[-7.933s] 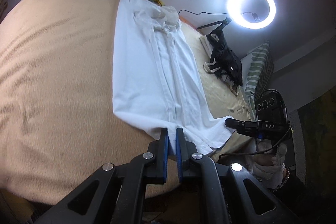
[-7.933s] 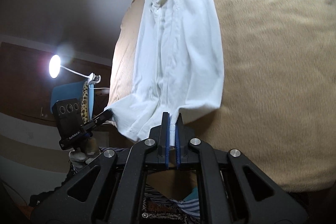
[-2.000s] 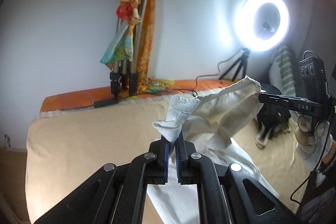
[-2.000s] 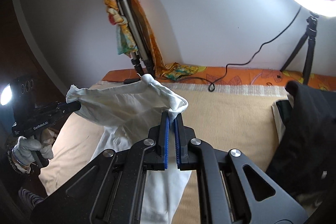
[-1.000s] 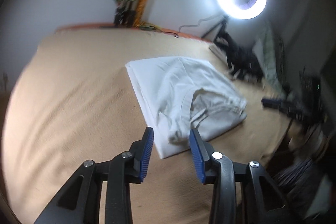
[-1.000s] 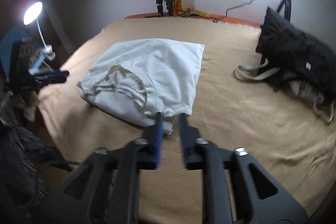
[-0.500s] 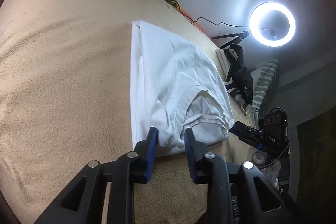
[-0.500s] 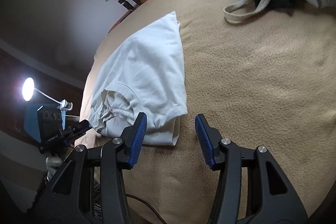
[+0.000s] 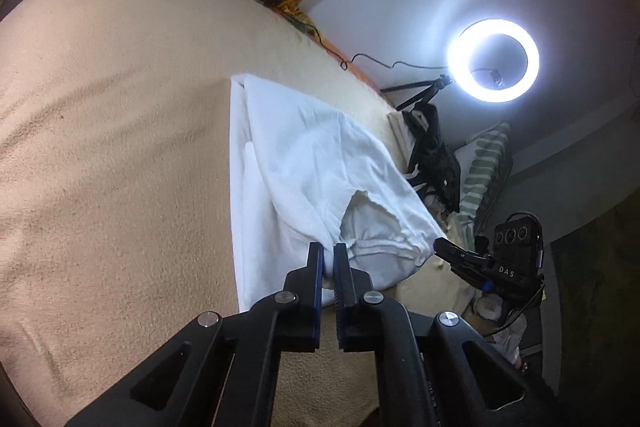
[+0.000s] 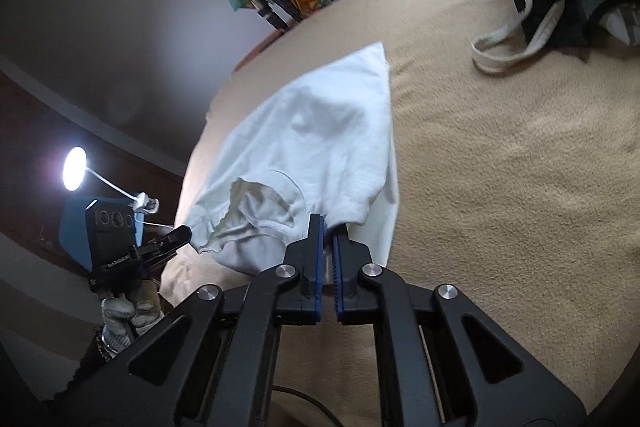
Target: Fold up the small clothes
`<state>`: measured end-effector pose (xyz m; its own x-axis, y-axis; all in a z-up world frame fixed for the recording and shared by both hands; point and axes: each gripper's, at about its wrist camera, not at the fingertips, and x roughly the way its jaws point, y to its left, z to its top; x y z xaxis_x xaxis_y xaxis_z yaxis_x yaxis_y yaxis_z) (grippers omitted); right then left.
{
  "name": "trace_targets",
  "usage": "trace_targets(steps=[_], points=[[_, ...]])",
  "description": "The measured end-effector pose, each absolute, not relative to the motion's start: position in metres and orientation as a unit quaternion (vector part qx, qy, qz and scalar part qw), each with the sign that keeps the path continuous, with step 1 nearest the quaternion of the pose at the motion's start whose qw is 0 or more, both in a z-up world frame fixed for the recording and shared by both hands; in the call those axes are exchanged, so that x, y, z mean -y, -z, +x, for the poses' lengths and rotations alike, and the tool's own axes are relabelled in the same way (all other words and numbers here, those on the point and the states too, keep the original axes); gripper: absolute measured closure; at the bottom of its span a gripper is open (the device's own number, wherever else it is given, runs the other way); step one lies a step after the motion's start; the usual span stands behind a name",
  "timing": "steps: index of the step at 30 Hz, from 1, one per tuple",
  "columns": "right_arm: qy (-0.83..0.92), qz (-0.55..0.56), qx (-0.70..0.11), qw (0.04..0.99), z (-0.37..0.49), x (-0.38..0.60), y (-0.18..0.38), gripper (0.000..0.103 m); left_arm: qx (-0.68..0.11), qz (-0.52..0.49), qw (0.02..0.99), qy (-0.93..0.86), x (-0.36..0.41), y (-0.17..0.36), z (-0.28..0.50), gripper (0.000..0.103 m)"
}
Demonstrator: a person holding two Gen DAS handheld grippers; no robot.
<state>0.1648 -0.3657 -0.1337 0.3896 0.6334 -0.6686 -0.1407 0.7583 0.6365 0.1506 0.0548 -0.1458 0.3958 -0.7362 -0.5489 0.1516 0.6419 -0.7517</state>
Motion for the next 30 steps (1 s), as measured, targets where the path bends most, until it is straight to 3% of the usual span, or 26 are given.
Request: trace_targets(steps=[3,6,14,15,16,18,21,23,24,30], points=[[-0.254,0.274,-0.483,0.792,0.158,0.370,0.122,0.099,-0.465,-0.318,0.776,0.284,-0.063,0.144,0.149,0.102],[-0.223,0.202,-0.495,0.815,0.160,0.360,0.126,0.099,-0.478,-0.312,0.774,0.276,-0.064,0.154,0.149,0.102],[-0.203,0.265,-0.508,0.794,0.166,0.381,0.141,0.098,-0.487,-0.314,0.769,0.269,-0.065,0.161,0.149,0.102],[-0.197,0.275,-0.514,0.788,0.168,0.386,0.145,0.090,-0.487,-0.313,0.769,0.269,-0.065,0.161,0.150,0.102],[-0.191,0.284,-0.524,0.780,0.171,0.389,0.150,0.072,-0.488,-0.313,0.769,0.269,-0.065,0.162,0.150,0.102],[-0.181,0.302,-0.536,0.767,0.175,0.394,0.163,0.058,-0.490,-0.312,0.768,0.269,-0.064,0.163,0.150,0.102],[-0.186,0.324,-0.544,0.752,0.181,0.394,0.178,0.058,-0.491,-0.308,0.769,0.271,-0.061,0.164,0.150,0.102],[-0.194,0.329,-0.535,0.754,0.183,0.392,0.178,0.074,-0.492,-0.308,0.768,0.270,-0.060,0.164,0.151,0.102],[-0.204,0.332,-0.533,0.751,0.183,0.391,0.176,0.093,-0.491,-0.310,0.768,0.271,-0.060,0.163,0.151,0.102],[-0.235,0.345,-0.496,0.761,0.168,0.387,0.138,0.094,-0.476,-0.323,0.767,0.283,-0.072,0.148,0.147,0.102]])
